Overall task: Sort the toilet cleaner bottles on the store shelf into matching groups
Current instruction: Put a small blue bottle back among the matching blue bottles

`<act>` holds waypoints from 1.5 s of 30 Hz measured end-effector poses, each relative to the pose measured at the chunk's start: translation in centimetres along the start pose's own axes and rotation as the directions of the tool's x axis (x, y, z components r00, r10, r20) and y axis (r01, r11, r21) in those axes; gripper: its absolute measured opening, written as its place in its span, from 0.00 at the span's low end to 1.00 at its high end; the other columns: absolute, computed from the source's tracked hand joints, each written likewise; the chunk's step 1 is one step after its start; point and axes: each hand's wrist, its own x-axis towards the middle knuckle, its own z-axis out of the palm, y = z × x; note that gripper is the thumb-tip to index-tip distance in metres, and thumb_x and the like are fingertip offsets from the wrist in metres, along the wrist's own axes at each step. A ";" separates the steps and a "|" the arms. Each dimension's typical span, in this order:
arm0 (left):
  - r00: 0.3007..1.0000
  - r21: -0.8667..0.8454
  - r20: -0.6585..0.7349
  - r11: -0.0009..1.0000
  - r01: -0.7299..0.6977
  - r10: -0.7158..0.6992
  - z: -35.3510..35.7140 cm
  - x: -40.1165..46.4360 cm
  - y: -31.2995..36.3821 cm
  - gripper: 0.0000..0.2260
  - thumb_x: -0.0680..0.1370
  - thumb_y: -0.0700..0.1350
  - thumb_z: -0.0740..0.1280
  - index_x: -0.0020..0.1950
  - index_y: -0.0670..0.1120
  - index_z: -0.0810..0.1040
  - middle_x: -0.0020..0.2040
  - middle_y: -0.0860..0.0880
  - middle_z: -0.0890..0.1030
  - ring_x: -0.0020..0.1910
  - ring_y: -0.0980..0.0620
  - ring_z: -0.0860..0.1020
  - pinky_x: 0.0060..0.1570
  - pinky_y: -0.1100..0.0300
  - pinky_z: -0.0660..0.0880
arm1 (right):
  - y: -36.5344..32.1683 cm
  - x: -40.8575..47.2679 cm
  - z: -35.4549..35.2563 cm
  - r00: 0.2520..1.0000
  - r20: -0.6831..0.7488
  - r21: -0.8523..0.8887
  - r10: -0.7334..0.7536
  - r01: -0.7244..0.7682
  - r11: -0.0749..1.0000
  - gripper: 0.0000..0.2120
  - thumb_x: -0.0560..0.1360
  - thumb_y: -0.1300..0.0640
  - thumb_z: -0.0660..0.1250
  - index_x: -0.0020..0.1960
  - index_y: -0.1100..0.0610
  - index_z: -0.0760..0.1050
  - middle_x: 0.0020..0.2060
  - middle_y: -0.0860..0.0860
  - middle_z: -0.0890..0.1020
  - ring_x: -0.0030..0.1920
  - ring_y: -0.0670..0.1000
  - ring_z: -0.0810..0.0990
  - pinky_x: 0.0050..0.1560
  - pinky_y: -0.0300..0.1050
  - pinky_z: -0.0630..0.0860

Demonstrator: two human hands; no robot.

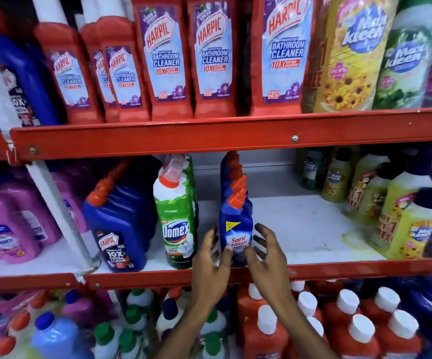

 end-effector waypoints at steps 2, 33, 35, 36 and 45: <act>0.997 -0.051 0.050 0.997 0.064 -0.062 0.1 -0.1 0.3 0.28 0.81 0.45 0.66 0.80 0.49 0.63 0.75 0.50 0.74 0.69 0.59 0.76 0.67 0.66 0.74 | -0.2 0.4 -0.1 0.998 0.064 -0.004 0.027 -0.027 1.000 0.28 0.79 0.60 0.64 0.77 0.53 0.60 0.71 0.46 0.71 0.71 0.48 0.72 0.70 0.47 0.72; 0.930 -0.061 -0.363 0.995 -0.079 0.052 -8.6 -1.1 -1.5 0.27 0.77 0.50 0.66 0.75 0.49 0.67 0.73 0.51 0.73 0.72 0.50 0.73 0.72 0.49 0.71 | -3.6 -3.7 7.6 0.971 0.119 -0.009 -0.207 0.209 0.978 0.22 0.77 0.54 0.59 0.71 0.47 0.70 0.69 0.44 0.76 0.67 0.40 0.74 0.67 0.36 0.71; 0.975 -0.026 -0.220 1.000 -0.016 0.010 -9.5 0.0 -2.0 0.27 0.80 0.45 0.68 0.77 0.48 0.65 0.73 0.51 0.74 0.72 0.50 0.74 0.72 0.48 0.72 | -3.8 -3.3 9.3 0.952 0.250 -0.032 -0.179 0.193 0.981 0.23 0.81 0.56 0.58 0.74 0.42 0.60 0.72 0.34 0.64 0.70 0.28 0.64 0.70 0.27 0.61; 0.986 -0.003 -0.168 1.000 -0.006 0.006 -9.8 0.5 -2.3 0.25 0.80 0.41 0.69 0.75 0.48 0.67 0.70 0.51 0.77 0.69 0.50 0.77 0.70 0.48 0.75 | -3.8 -3.1 9.8 0.944 0.277 -0.028 -0.179 0.194 0.981 0.24 0.81 0.58 0.58 0.73 0.40 0.57 0.69 0.29 0.63 0.66 0.22 0.62 0.66 0.21 0.58; 0.984 0.057 -0.149 0.994 -0.092 0.099 -10.3 1.3 -4.0 0.20 0.77 0.40 0.73 0.68 0.49 0.74 0.58 0.53 0.85 0.57 0.60 0.84 0.60 0.55 0.82 | -3.6 -3.0 11.1 0.956 0.231 -0.057 -0.181 0.199 0.978 0.28 0.79 0.63 0.57 0.73 0.40 0.59 0.61 0.27 0.68 0.59 0.21 0.69 0.58 0.18 0.64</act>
